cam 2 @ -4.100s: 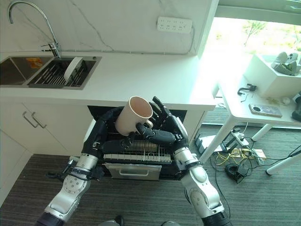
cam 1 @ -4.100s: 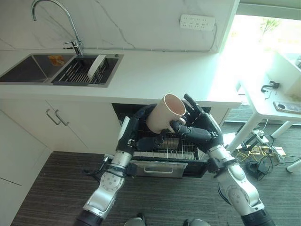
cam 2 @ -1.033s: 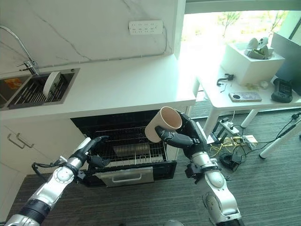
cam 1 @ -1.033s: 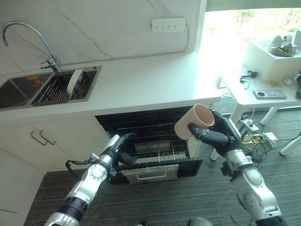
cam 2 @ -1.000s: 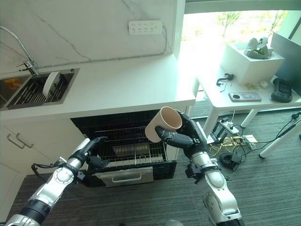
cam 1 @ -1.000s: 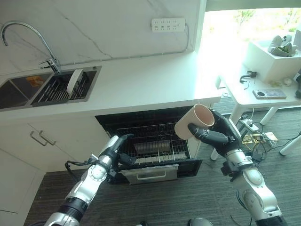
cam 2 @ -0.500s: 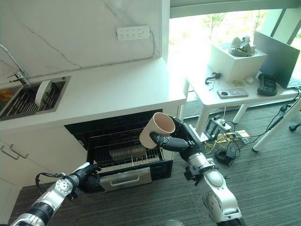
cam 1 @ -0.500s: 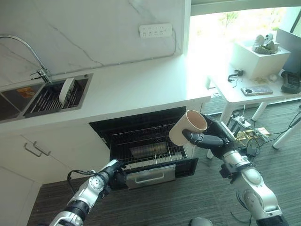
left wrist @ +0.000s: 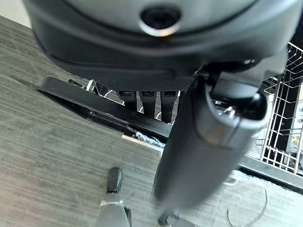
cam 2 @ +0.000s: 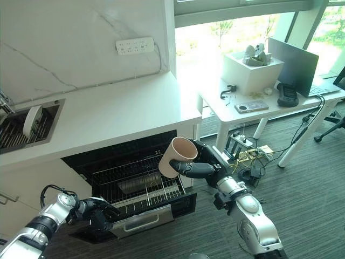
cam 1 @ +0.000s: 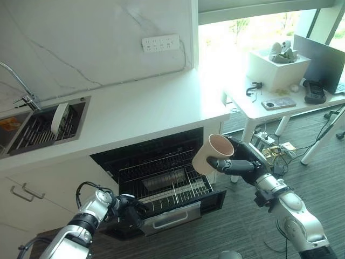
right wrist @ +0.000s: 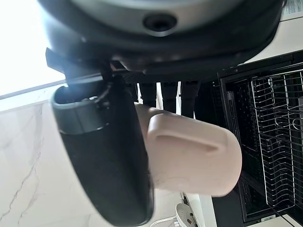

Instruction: Place the dishes in the dishwasher.

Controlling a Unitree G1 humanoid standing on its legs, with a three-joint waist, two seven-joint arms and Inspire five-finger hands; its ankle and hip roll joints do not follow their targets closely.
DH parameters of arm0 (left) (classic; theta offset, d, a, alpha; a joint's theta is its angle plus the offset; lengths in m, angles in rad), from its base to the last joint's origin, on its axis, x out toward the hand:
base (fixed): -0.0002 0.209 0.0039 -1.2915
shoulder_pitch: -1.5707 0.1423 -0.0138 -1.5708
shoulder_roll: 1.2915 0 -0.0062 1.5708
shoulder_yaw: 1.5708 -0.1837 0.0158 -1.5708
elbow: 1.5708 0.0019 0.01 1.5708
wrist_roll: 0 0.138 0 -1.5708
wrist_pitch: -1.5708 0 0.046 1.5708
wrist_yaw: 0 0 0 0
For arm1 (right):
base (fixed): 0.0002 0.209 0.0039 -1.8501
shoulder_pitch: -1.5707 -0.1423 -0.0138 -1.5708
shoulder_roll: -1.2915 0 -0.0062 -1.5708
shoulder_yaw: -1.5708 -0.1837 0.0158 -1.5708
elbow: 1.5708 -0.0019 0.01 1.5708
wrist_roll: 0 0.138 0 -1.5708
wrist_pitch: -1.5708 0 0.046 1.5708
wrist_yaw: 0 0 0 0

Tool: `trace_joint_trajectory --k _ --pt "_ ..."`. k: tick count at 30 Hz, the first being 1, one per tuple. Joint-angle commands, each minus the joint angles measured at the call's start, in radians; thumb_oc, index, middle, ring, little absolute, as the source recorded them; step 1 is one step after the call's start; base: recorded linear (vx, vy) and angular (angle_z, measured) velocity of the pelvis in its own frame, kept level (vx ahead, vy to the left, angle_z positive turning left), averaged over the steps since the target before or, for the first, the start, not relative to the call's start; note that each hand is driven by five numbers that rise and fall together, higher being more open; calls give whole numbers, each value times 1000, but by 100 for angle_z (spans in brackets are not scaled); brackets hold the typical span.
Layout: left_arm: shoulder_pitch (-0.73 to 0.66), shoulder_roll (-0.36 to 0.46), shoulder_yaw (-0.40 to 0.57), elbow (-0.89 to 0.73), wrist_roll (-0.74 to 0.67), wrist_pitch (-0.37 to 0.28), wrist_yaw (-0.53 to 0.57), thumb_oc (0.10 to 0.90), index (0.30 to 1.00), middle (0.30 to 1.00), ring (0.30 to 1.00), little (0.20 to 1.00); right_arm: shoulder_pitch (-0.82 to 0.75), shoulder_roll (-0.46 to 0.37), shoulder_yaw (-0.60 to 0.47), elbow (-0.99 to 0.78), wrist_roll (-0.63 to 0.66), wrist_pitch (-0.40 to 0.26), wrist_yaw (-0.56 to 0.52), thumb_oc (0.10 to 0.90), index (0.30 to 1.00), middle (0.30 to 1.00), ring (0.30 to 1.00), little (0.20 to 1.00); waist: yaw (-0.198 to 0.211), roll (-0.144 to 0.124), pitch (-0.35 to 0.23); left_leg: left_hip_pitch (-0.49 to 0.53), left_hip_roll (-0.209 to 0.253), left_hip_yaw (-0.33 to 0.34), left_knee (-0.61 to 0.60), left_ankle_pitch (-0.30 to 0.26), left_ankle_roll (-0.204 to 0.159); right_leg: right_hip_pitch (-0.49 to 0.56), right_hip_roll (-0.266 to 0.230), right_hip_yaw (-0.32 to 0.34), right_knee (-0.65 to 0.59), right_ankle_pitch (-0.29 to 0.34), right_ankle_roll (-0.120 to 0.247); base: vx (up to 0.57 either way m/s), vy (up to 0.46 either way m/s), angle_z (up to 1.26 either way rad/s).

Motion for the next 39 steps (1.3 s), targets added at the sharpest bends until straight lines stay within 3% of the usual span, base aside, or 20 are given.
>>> trace_joint_trajectory --k 1,3,6,9,10,14,15,16,18,20,26,39 --pt "215 -110 -132 6 -61 84 -551 800 900 900 900 900 -138 13 -78 -83 65 -95 44 400 300 300 300 300 14 -4 22 16 56 -4 53 -136 -2 7 -9 30 -20 -81 99 0 0 0" --pt "230 -99 -133 -45 -70 95 -568 800 900 900 900 900 -135 12 -78 -84 64 -98 41 400 300 300 300 300 18 -2 25 14 55 -12 53 -136 -2 10 -10 31 -20 -83 99 10 11 2" --pt "234 -81 -105 -108 -160 89 -433 800 900 900 900 900 -132 13 -72 -82 57 -109 31 400 300 300 300 300 28 -2 27 13 50 -24 53 -137 -1 15 -14 29 -20 -84 98 2 8 4" --pt "214 -64 24 -222 -404 22 -65 800 900 900 900 900 -116 16 -75 -93 56 -140 1 400 300 300 300 300 51 -7 23 8 44 -41 53 -136 -1 20 -22 19 -20 -83 98 -23 -15 3" --pt "205 -53 136 -317 -531 -13 122 800 900 900 900 900 -89 25 -101 -109 54 -160 -8 400 300 300 300 300 72 -13 20 9 40 -51 53 -135 -1 27 -30 6 -20 -81 100 -66 -43 17" --pt "258 -43 406 -521 -726 -284 437 800 900 900 900 900 -55 76 -158 -96 22 -235 -8 400 300 300 300 300 127 -32 8 0 35 -79 53 -125 -1 41 -46 -29 -20 -78 91 -82 -67 33" --pt "266 -96 469 -601 -790 -427 563 800 900 900 900 900 -87 97 -148 -66 -5 -276 -51 400 300 300 300 300 159 -45 4 4 29 -98 53 -129 0 60 -50 -50 -20 -86 80 -73 -59 53" --pt "266 -99 471 -605 -790 -432 570 800 900 900 900 900 -90 97 -147 -65 -7 -278 -53 400 300 300 300 300 159 -45 4 0 29 -99 53 -125 1 57 -50 -51 -20 -82 78 -67 -58 50" --pt "264 -130 502 -680 -710 -563 738 800 900 900 900 900 -128 110 -128 -57 -27 -292 -100 400 300 300 300 300 183 -55 3 1 26 -117 53 -123 2 74 -49 -63 -20 -89 67 -44 -44 28" --pt "258 -156 532 -778 -676 -599 833 800 900 900 900 900 -156 116 -126 -65 -41 -288 -137 400 300 300 300 300 202 -65 5 4 23 -135 53 -123 1 93 -47 -75 -20 -100 57 -17 -51 17" --pt "262 -181 542 -878 -652 -613 882 800 900 900 900 900 -163 119 -129 -67 -57 -272 -160 400 300 300 300 300 217 -75 10 23 17 -167 53 -132 -4 121 -38 -92 -20 -111 47 47 -40 12" --pt "369 -200 530 -971 -745 -514 816 800 900 900 900 900 -75 118 -147 -82 -132 -196 -165 400 300 300 300 300 190 -69 53 -4 21 -171 53 -118 -7 73 -21 -57 -20 -89 45 100 -31 2"
